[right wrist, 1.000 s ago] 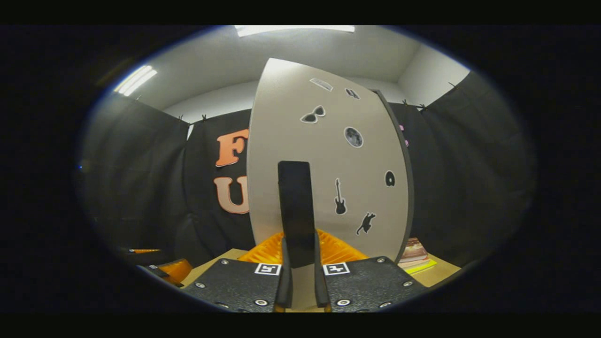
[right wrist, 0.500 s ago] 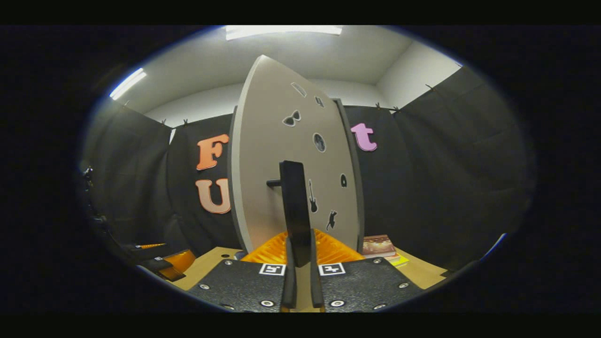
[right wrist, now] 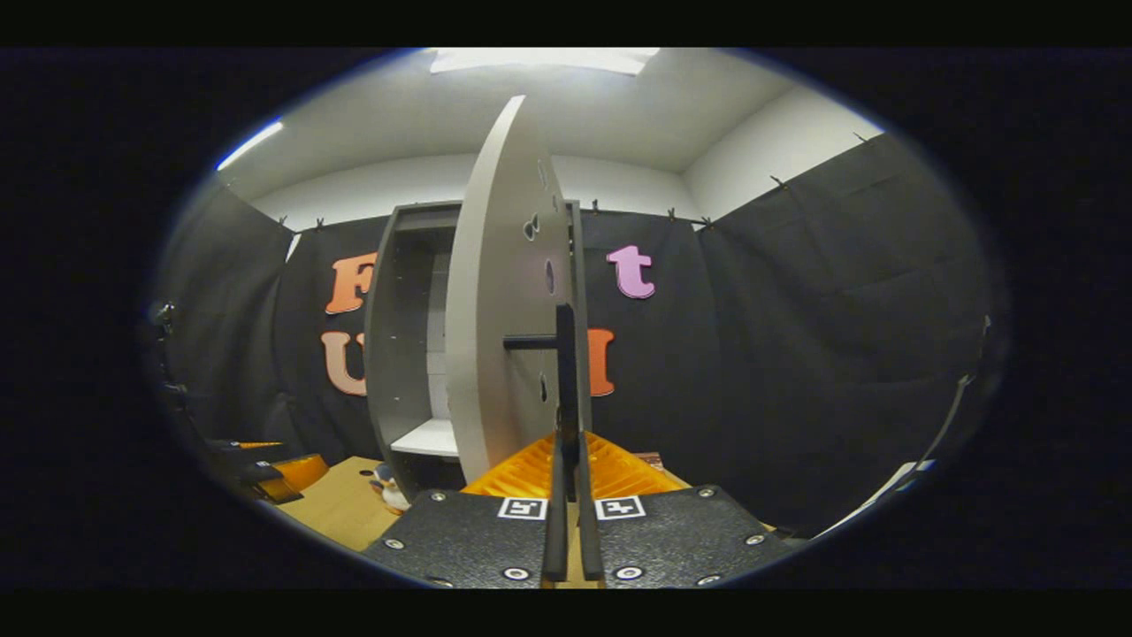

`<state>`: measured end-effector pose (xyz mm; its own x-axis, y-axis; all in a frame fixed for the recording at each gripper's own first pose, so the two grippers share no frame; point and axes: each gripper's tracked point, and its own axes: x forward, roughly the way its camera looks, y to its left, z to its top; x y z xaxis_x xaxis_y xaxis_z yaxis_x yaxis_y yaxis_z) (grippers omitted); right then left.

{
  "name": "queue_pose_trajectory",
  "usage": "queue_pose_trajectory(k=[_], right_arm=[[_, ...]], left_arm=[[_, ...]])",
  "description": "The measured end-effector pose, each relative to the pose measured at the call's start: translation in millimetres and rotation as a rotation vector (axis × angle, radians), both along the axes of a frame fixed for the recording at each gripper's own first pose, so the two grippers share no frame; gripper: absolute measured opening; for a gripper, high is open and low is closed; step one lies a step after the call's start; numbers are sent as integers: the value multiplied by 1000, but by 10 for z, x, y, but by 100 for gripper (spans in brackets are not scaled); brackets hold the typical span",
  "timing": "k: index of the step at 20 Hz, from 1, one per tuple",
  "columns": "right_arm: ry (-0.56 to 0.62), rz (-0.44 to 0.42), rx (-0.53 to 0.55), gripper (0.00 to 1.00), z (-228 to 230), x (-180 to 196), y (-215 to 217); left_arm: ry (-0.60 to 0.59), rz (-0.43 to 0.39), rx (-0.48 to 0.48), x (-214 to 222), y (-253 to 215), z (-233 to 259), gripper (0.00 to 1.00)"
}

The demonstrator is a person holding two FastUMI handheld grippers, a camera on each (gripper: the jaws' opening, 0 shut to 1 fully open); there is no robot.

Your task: Open the cabinet door with the right hand, grasp the bottle in the cabinet with the left hand and place it on the coaster, then close the cabinet door with the right hand.

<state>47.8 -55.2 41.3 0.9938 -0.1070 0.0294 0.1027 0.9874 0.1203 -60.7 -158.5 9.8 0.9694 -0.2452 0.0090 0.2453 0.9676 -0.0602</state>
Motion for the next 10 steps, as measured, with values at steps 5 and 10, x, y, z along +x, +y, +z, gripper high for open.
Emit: queue_pose_trajectory(k=[5,10], right_arm=[[-7,-69,-43,10,2,20,-290],[6,-61,-16,5,-13,-19,-358]], left_arm=[[-3,4,14,-31,-137,-1,97],[8,6,14,-41,-282,-56,97]])
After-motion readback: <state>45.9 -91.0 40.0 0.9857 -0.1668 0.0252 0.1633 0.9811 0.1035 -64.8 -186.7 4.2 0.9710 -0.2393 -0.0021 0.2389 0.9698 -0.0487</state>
